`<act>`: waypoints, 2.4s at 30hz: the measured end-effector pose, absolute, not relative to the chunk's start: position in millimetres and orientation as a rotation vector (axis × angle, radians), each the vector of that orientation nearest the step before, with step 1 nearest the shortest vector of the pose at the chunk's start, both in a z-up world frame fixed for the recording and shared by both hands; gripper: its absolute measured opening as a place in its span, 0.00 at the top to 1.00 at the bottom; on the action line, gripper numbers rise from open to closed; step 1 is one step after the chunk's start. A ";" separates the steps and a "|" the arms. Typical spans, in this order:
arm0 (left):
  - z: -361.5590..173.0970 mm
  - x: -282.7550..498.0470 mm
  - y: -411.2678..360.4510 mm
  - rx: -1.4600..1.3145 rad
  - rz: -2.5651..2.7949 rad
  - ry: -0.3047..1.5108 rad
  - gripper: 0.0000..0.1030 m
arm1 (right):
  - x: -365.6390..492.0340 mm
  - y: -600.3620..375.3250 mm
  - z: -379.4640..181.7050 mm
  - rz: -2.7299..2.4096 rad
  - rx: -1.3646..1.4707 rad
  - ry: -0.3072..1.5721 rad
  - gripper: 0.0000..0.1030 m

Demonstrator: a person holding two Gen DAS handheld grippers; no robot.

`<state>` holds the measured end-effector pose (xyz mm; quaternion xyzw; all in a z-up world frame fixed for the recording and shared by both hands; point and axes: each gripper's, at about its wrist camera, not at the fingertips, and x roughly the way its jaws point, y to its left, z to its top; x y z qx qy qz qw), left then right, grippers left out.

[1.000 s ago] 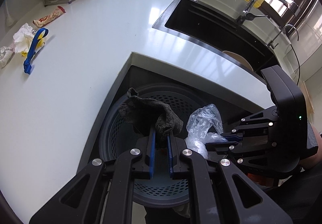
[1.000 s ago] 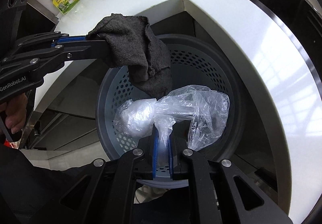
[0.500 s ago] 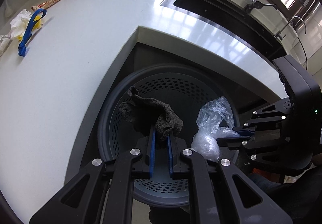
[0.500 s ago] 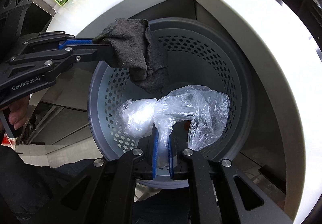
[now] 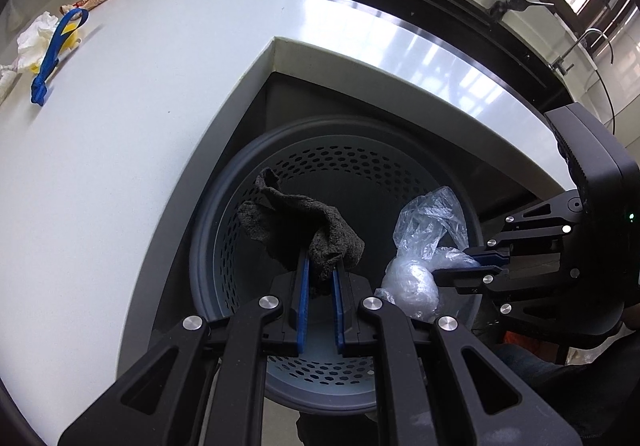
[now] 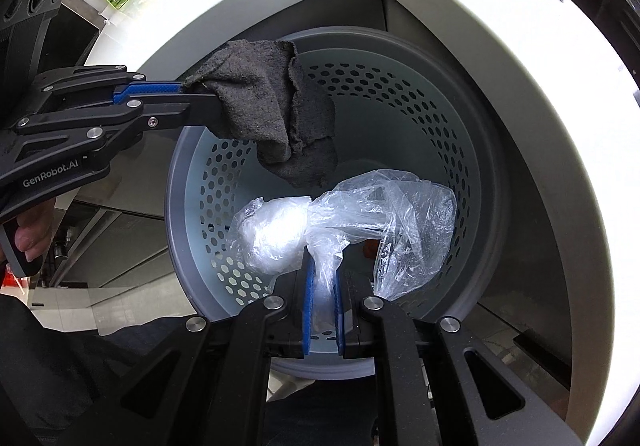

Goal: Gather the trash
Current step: 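Carry the cloth and plastic bag over the bin with both tools, then open both tools to drop the cloth and bag into the bin, then grasp the blue strap with the left tool while the right tool grasps the white tissue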

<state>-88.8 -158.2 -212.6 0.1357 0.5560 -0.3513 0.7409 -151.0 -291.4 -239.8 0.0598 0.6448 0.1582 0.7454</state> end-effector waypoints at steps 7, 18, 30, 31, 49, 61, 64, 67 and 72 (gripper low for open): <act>-223.2 -87.7 -162.4 0.308 -0.770 1.253 0.90 | -150.1 -291.8 -245.1 0.342 0.140 1.422 0.92; -224.8 -86.8 -163.3 0.305 -0.766 1.255 0.90 | -147.9 -292.1 -245.1 0.344 0.135 1.418 0.92; -218.1 -83.3 -155.3 0.263 -0.750 1.238 0.49 | -145.4 -295.8 -238.9 0.319 0.145 1.409 0.63; -216.9 -82.7 -156.1 0.264 -0.747 1.235 0.47 | -145.0 -296.4 -238.0 0.315 0.146 1.405 0.59; -135.2 -18.1 -116.8 0.165 -0.447 0.971 0.13 | -111.6 -316.1 -164.7 0.322 0.233 1.186 0.42; -163.6 120.0 -60.4 0.144 -0.233 0.981 0.28 | -58.1 -308.6 -129.1 0.351 0.187 1.112 0.42; -173.5 134.5 -59.2 0.159 -0.236 1.003 0.36 | -47.0 -302.8 -122.0 0.353 0.175 1.099 0.42; -180.6 143.3 -59.1 0.160 -0.252 1.022 0.46 | -29.6 -293.8 -118.1 0.359 0.160 1.092 0.42; -181.7 147.1 -60.5 0.170 -0.284 1.025 0.85 | -2.9 -281.9 -110.6 0.381 0.125 1.071 0.42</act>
